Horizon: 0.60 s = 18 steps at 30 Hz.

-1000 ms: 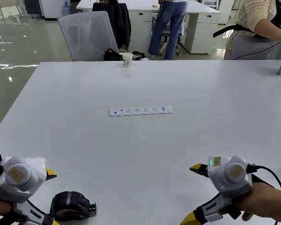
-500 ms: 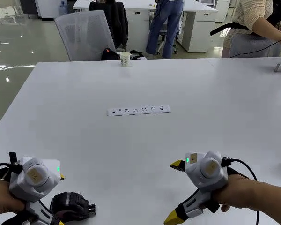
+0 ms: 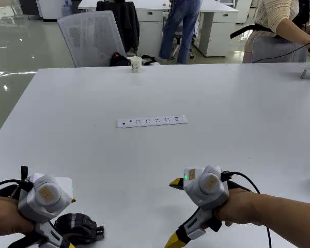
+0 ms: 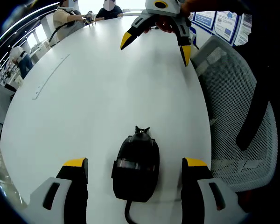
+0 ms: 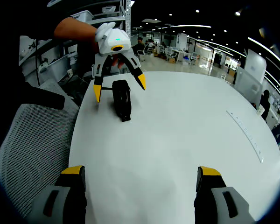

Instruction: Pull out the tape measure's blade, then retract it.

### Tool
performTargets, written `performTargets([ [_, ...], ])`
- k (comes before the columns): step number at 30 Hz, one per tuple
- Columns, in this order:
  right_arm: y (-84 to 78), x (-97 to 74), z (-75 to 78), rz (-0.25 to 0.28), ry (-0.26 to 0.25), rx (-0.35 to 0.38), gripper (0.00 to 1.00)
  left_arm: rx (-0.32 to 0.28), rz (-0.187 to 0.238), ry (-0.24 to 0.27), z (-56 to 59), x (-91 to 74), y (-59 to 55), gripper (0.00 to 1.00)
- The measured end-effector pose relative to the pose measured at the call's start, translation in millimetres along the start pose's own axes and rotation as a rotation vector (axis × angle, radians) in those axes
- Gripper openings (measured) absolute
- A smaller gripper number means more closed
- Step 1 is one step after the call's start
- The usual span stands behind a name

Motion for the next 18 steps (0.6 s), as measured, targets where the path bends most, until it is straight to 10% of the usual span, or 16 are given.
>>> performTargets([
  [18, 29.0, 35.7, -7.7, 0.009, 0.054, -0.001, 0.99, 0.031, -0.035, -0.056, 4.6, 15.3, 1.2, 0.54],
])
Point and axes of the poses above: the centre of the closed fingertips' face, and the gripper's own axes: x roughly forward along the fingers, z roughly to its right, y roughly out of its top, the point moved 4 cm from there along -x, roughly backward along the fingers, and after that the axes turned 5 degrees about -z, right-handed, at the moved point
